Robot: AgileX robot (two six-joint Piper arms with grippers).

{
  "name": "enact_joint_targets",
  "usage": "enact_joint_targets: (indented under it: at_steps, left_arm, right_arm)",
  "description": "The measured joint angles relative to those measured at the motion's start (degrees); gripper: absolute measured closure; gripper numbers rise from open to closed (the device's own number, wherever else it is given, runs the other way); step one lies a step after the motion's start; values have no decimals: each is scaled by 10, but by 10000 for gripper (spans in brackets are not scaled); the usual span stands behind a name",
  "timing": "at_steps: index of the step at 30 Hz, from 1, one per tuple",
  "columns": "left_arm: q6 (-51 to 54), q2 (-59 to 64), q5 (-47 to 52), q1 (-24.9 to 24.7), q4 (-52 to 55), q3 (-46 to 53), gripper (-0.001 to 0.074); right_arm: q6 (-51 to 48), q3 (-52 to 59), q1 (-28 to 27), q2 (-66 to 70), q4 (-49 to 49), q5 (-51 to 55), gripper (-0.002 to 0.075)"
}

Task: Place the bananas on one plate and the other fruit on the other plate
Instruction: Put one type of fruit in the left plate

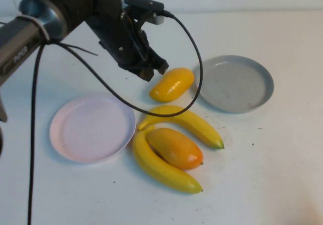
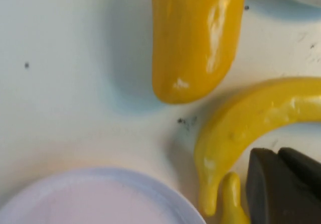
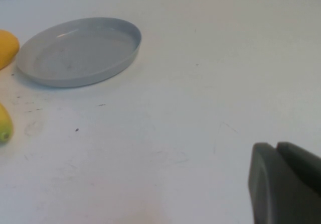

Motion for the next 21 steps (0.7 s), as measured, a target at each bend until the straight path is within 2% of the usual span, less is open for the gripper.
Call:
enact_joint_targets:
  at_steps: [6, 9, 12, 17, 19, 21]
  left_arm:
    - [23, 77, 12, -16, 2, -98, 739]
    - [44, 105, 10, -21, 2, -122, 701]
    - [51, 118, 3, -22, -3, -126, 552]
    - [54, 133, -38, -22, -11, -130, 162]
    - [57, 139, -69, -22, -11, -130, 97]
    - [79, 144, -108, -24, -12, -130, 69]
  right_arm:
    - [0, 0, 0, 0, 0, 0, 742]
    - [0, 0, 0, 0, 0, 0, 742]
    - [0, 0, 0, 0, 0, 0, 742]
    - [0, 0, 0, 0, 0, 0, 742]
    - [0, 0, 0, 0, 0, 0, 742]
    - [0, 0, 0, 0, 0, 0, 742]
